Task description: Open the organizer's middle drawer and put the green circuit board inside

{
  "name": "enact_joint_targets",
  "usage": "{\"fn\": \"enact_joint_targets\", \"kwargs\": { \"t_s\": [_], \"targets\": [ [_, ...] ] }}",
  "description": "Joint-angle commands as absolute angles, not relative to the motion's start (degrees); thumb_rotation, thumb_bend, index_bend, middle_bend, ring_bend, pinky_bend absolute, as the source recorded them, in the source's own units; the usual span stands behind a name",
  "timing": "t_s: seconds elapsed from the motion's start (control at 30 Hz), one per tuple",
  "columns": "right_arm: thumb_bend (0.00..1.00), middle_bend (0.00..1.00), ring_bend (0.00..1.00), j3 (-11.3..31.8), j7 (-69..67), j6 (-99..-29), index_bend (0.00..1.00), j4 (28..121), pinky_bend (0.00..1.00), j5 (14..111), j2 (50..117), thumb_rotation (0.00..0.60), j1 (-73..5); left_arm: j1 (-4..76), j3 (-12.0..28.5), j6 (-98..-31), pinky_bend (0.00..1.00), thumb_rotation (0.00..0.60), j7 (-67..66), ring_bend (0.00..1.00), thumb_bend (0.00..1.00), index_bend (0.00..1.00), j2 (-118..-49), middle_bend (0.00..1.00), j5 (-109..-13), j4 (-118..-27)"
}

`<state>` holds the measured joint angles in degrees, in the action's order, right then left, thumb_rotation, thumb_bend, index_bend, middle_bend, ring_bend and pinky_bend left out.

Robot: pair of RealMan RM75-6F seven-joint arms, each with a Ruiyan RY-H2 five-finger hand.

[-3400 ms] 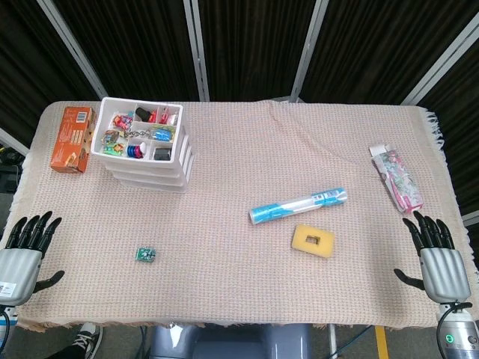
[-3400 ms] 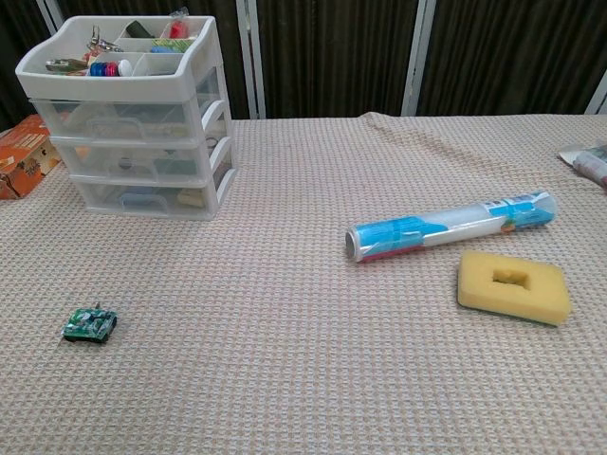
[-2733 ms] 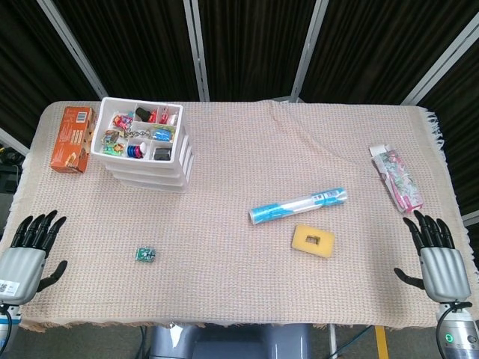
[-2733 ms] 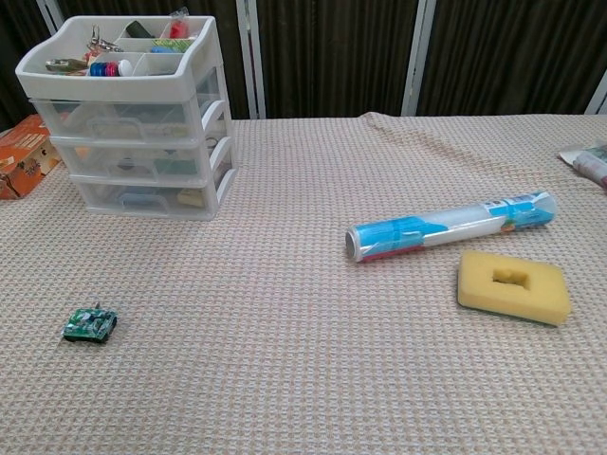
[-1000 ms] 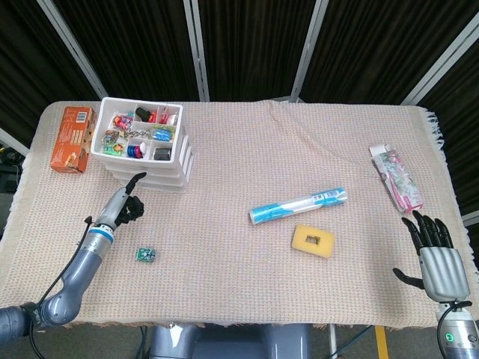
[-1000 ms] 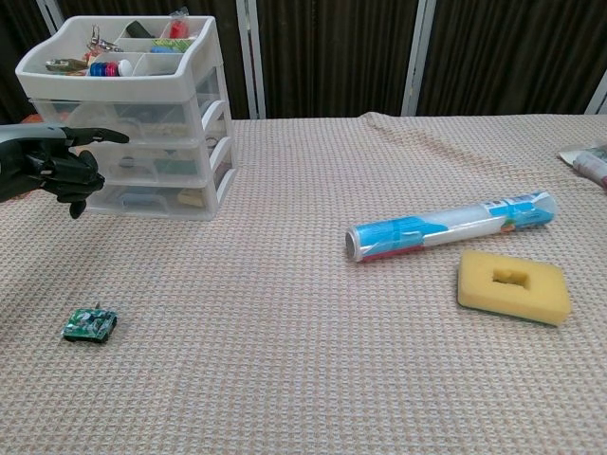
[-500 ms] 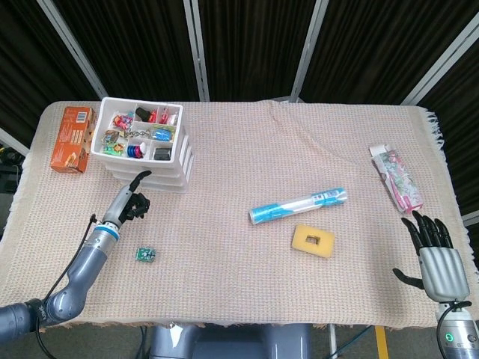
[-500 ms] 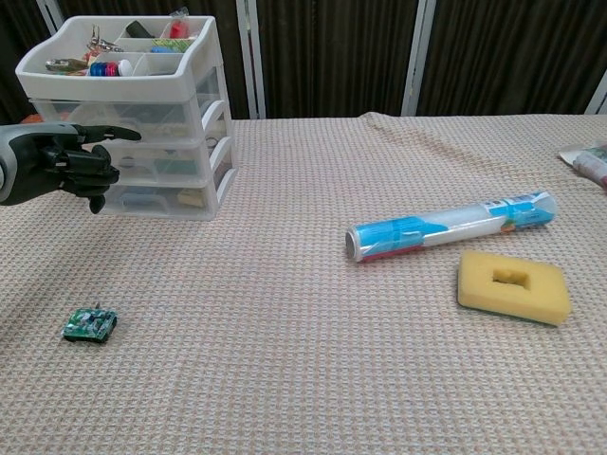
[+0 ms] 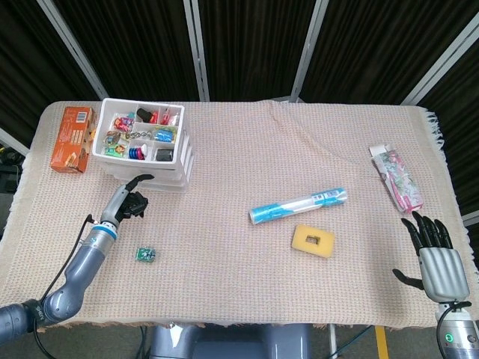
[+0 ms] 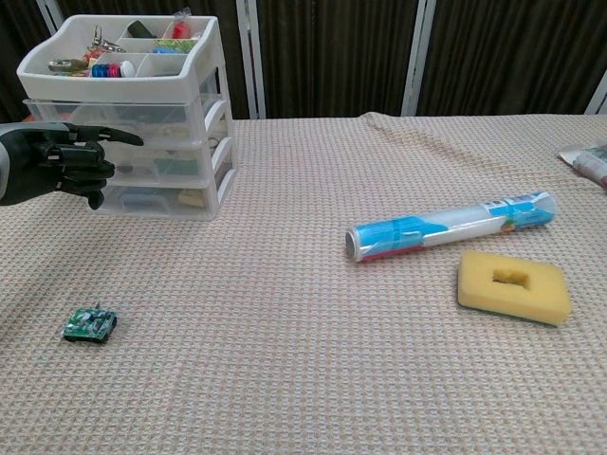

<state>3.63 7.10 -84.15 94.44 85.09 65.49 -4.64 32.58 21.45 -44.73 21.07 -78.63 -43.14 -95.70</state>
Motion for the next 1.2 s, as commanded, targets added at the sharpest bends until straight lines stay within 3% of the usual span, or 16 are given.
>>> {"fn": "enact_joint_targets", "kwargs": {
  "t_s": [0.03,0.47,0.6,0.8,0.97,1.2],
  "targets": [
    [0.0,0.0,0.0,3.6,7.1,-84.2,0.11,94.5,0.0,85.1,65.5,0.6,-4.6,31.9,21.5,-44.8,0.65,0.6,21.9,0.84,1.0,0.49,-77.9,0.96,-44.1,-96.2],
    [0.0,0.0,0.0,3.7,7.1,-84.4,0.1,94.6,0.0,84.8,65.4,0.6,-4.5,26.4,18.1,-45.8,0.65,0.6,25.4,0.84,1.0,0.51,-73.9,0.95,-51.9,-99.5],
    [0.0,0.0,0.0,3.7,7.2,-84.6,0.11,94.7,0.0,84.9,65.4,0.6,-4.4,23.8,16.0,-49.2,0.65,0.6,24.8,0.84,1.0,0.43,-72.5,0.95,-57.4,-100.3],
    [0.0,0.0,0.0,3.7,7.5,-84.5,0.11,94.8,0.0,85.0,65.5,0.6,-4.4,23.0,14.1,-60.2,0.65,0.6,11.7,0.84,1.0,0.19,-71.7,0.95,-66.9,-99.4],
    [0.0,0.0,0.0,3.7,7.6,-84.5,0.11,94.8,0.0,84.9,65.5,0.6,-4.4,24.8,14.0,-63.5,0.65,0.6,-2.7,0.84,1.0,0.17,-69.6,0.95,-67.7,-99.9],
    [0.0,0.0,0.0,3.7,7.3,-84.4,0.11,94.8,0.0,84.8,65.4,0.6,-4.4,27.5,14.8,-64.2,0.65,0.6,-15.8,0.84,1.0,0.16,-68.8,0.95,-60.8,-101.7]
  ]
}}
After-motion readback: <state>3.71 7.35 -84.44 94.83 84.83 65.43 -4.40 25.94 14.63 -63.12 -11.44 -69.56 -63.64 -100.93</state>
